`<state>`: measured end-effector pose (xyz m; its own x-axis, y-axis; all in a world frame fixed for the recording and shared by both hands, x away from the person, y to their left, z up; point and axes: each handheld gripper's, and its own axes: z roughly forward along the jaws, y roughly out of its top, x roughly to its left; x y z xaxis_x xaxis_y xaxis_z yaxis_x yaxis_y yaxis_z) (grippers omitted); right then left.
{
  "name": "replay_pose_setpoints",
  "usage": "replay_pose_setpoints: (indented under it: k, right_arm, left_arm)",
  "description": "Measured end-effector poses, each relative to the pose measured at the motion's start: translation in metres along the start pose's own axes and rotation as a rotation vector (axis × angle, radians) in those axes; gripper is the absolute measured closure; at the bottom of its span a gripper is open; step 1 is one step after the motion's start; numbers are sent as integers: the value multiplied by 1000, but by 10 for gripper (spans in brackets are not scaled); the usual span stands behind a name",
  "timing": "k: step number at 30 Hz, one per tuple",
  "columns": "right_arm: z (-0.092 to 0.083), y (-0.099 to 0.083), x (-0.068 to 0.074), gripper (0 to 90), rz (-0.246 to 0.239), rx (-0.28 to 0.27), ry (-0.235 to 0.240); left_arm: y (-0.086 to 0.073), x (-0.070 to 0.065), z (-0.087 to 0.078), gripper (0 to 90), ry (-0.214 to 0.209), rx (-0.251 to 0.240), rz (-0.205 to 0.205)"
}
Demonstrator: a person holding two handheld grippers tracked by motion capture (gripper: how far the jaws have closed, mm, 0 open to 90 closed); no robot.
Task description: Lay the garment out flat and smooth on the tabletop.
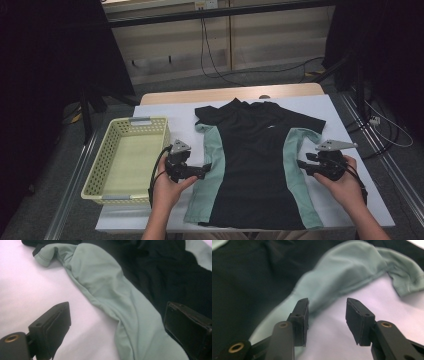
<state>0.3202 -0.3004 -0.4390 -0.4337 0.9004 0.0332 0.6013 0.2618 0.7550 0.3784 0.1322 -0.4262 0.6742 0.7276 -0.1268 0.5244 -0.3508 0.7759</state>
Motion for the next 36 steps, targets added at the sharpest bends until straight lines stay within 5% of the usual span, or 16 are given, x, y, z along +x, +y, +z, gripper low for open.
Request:
replay_pose_setpoints:
  k: [7, 12, 17, 21, 23, 29, 36]
  right_arm:
    - [8, -5, 10, 670, -17, 69, 1]
    - [12, -10, 7, 877, 5, 84, 84]
    - [4, -9, 2, 891, -23, 103, 53]
    - [1, -12, 1, 869, -20, 71, 92]
    - [0, -13, 2, 820, -13, 59, 100]
    - [-7, -14, 1, 479, -6, -25, 97]
    - [-5, -14, 2, 279, -18, -44, 112]
  left_arm:
    - [-4, -1, 4, 146, 34, 13, 10]
    - [-7, 0, 8, 172, 46, 17, 4]
    - [-9, 1, 11, 161, 40, 29, -3]
    - [-8, 3, 9, 150, 49, 20, -12]
    - [-6, 3, 8, 146, 44, 14, -14]
    - [-2, 5, 7, 132, 47, 13, -15]
    - [7, 9, 5, 128, 45, 1, -26]
